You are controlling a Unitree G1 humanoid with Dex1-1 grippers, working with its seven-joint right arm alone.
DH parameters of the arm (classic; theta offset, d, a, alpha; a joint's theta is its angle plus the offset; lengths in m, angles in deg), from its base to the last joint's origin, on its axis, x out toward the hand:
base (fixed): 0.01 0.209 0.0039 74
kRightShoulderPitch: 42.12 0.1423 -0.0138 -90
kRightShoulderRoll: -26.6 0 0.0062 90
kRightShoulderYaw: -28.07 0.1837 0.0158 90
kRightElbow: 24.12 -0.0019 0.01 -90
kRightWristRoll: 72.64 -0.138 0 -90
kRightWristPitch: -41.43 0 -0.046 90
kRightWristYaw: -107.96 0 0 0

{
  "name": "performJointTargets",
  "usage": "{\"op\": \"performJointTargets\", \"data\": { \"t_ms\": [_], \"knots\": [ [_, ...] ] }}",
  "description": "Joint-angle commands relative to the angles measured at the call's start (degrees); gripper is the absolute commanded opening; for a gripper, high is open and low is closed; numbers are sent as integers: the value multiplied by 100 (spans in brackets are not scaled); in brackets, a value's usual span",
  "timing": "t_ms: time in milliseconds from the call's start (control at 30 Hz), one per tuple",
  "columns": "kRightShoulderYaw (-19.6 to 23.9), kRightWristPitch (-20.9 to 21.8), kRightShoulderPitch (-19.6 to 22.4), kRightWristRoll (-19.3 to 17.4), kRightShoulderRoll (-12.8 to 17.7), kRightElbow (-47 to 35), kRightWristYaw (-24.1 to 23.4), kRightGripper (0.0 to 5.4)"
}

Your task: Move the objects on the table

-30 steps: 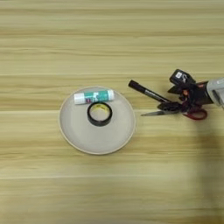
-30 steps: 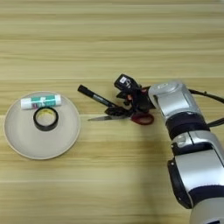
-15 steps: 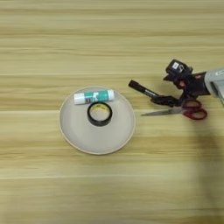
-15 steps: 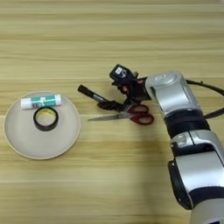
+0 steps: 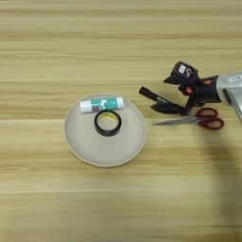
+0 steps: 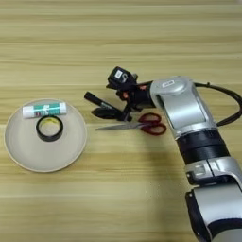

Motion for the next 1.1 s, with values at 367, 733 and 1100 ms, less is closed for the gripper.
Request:
{"op": "performJointTargets", "data": {
  "t_ms": [367,733,1100],
  "knots": [
    [473,213,314,-719,-472,-837,-600,537],
    [552,343,-25,-1198,-766,-1374,-733,537],
    [427,400,-243,-1355,-706,-1498,-556,537]
  ]
}}
